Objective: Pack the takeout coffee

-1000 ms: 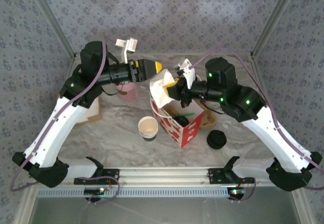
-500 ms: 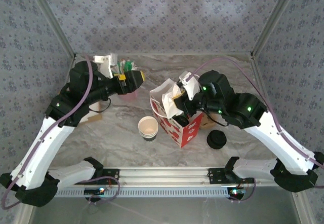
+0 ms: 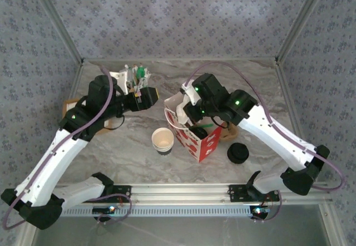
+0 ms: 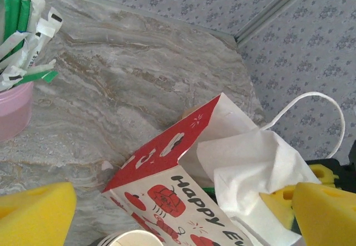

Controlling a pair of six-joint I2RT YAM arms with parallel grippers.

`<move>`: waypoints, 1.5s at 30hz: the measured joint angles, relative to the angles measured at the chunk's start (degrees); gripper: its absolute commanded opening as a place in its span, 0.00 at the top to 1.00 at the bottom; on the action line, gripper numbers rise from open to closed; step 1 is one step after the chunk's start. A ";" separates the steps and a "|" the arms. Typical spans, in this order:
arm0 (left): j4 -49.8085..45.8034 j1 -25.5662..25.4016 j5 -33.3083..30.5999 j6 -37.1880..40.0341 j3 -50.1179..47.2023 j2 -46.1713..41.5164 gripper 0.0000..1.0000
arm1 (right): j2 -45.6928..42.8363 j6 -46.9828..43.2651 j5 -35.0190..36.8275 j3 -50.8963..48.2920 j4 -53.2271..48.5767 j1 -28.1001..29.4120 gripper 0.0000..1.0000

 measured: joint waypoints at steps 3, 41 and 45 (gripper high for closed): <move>0.15 0.00 -0.17 0.00 -0.55 -0.13 0.00 | 0.92 -0.02 -0.42 -1.20 0.35 -0.74 1.00; -5.66 0.00 -12.76 0.96 -2.51 -3.85 0.01 | 1.16 -0.11 2.23 -1.60 1.77 0.52 0.18; -6.10 0.00 -17.31 1.40 -2.51 -7.10 0.01 | -4.39 0.11 1.29 -1.64 2.10 0.52 0.03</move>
